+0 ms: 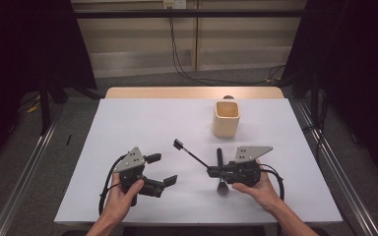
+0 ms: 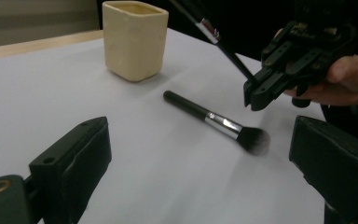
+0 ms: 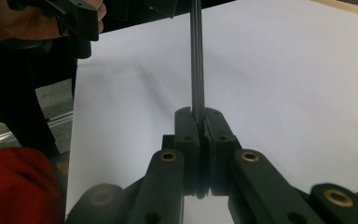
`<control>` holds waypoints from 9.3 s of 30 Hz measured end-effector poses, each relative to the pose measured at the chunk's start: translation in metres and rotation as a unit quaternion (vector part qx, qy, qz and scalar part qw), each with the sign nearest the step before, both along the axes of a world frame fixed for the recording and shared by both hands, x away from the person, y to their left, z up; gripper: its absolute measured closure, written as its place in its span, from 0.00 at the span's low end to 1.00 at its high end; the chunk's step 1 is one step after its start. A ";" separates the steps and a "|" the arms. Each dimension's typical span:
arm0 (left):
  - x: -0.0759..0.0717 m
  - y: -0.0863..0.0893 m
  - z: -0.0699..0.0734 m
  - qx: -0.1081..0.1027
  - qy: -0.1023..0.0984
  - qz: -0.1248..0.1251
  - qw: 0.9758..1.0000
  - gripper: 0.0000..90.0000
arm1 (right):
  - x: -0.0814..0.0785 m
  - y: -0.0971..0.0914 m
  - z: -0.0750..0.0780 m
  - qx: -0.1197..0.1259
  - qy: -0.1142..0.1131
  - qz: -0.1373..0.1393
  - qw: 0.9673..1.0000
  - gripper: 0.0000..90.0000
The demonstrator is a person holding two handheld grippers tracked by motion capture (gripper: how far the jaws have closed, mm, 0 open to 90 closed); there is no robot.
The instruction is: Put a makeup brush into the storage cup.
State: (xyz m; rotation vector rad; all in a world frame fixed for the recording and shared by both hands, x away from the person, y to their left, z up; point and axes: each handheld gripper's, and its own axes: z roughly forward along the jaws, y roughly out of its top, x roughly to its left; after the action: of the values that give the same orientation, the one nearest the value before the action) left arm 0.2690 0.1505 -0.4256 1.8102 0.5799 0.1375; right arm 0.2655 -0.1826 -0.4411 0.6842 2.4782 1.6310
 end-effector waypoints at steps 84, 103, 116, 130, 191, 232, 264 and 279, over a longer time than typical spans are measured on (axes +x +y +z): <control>0.012 -0.052 0.026 -0.099 0.029 -0.044 0.994 0.95 | -0.004 0.001 -0.005 0.012 -0.002 -0.007 1.000 0.76; 0.017 -0.033 0.032 -0.093 0.029 -0.024 0.995 0.95 | -0.002 -0.011 -0.003 0.020 0.015 -0.039 0.999 0.35; 0.021 -0.019 0.042 -0.083 0.029 -0.015 0.996 0.95 | -0.004 -0.017 0.001 0.035 0.010 -0.024 0.999 0.07; 0.027 -0.016 0.059 -0.029 0.024 -0.041 0.998 0.95 | -0.005 -0.017 0.002 0.036 0.008 -0.024 0.999 0.04; 0.032 -0.065 0.053 0.056 0.051 -0.091 0.993 0.95 | 0.013 0.033 0.022 0.023 -0.015 0.020 0.999 0.50; 0.033 -0.064 0.042 0.026 0.043 -0.079 0.996 0.86 | 0.015 0.027 0.021 0.031 -0.005 -0.007 0.999 0.96; 0.033 -0.018 0.036 0.020 -0.024 0.040 0.999 0.11 | 0.015 0.006 0.026 0.048 -0.010 -0.045 0.998 0.96; 0.024 0.021 0.027 0.008 -0.039 0.078 0.996 0.04 | 0.017 0.001 0.029 0.046 -0.019 -0.060 0.997 0.96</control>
State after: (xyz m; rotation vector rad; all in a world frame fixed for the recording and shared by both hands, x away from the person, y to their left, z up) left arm 0.2932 0.1714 -0.3988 1.7669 0.6660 0.3181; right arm 0.2824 -0.1812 -0.4121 0.7892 2.3007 1.7068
